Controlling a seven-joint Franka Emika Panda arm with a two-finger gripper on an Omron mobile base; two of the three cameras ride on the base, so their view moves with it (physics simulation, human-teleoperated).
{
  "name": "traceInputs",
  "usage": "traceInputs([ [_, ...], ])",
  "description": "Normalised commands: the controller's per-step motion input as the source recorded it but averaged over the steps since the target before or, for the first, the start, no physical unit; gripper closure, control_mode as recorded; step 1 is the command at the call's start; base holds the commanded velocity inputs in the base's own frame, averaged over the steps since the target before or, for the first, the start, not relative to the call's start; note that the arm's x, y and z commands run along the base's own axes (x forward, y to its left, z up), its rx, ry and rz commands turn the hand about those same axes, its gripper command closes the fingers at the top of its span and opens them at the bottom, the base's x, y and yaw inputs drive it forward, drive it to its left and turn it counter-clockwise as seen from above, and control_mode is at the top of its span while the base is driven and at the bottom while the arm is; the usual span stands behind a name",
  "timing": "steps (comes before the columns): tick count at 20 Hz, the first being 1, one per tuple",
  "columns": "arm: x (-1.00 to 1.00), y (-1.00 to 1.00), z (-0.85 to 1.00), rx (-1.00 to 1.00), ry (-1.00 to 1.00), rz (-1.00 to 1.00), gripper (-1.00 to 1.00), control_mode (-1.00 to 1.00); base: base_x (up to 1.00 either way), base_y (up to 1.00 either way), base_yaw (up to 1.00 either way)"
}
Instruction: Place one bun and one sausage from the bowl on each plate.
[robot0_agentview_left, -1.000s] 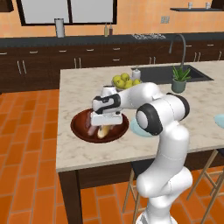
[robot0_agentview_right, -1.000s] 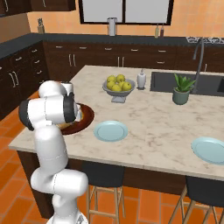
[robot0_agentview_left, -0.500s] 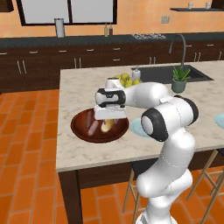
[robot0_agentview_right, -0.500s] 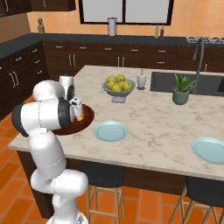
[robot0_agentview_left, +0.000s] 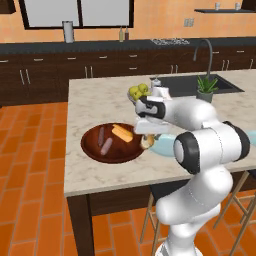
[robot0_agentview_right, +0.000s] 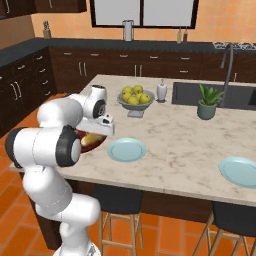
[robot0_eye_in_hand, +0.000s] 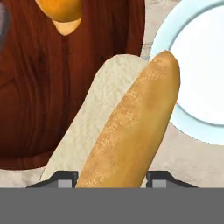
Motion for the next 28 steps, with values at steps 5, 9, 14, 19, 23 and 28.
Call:
traceInputs([
  [5, 0.25, -0.89, 0.08, 0.06, 0.0, 0.17, 1.0, -1.0, 0.0, 0.0, 0.0],
  [9, 0.32, -0.47, -0.08, 0.0, 0.0, 0.25, 1.0, -1.0, 0.0, 0.0, 0.0],
  [14, 0.36, -0.3, -0.37, 0.0, 0.0, 0.21, 1.0, -1.0, 0.0, 0.0, 0.0],
  [19, 0.38, -0.23, -0.29, 0.0, 0.0, 0.14, 1.0, -1.0, 0.0, 0.0, 0.0],
  [23, 0.04, 0.11, -0.19, 0.0, 0.0, 0.0, 1.0, -1.0, 0.0, 0.0, 0.0],
  [28, 0.1, 0.07, -0.26, 0.0, 0.0, 0.0, 1.0, -1.0, 0.0, 0.0, 0.0],
])
